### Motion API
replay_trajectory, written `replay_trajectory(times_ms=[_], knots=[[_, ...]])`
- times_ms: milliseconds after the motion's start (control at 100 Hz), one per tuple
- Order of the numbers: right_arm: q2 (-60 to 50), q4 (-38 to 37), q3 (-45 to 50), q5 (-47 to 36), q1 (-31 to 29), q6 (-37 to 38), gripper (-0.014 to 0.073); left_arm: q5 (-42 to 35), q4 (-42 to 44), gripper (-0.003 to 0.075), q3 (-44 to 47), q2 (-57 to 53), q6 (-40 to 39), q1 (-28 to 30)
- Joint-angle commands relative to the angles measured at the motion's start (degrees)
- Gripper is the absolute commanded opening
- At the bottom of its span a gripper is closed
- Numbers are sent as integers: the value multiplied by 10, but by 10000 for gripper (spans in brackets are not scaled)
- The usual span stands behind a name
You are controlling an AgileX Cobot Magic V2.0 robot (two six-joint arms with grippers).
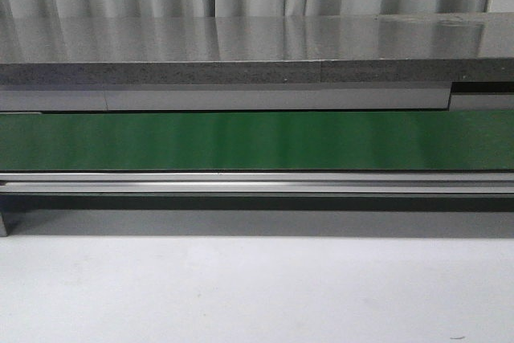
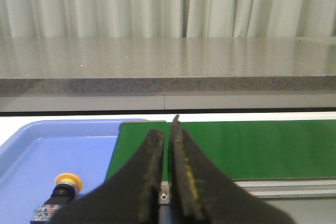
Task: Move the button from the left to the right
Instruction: 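Move the left gripper down toward the yellow-capped button in the blue tray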
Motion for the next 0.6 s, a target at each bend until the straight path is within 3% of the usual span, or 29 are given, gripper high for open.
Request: replay_trajectory(times_ms=[0, 450, 590], knots=[[-1, -5, 0, -45, 0, -6, -68, -46, 1, 5, 24, -21, -7, -4], [-1, -5, 0, -45, 0, -6, -68, -59, 1, 5, 15, -21, -7, -4], [-1, -5, 0, -45, 0, -6, -68, -5, 1, 5, -28, -13, -7, -4]])
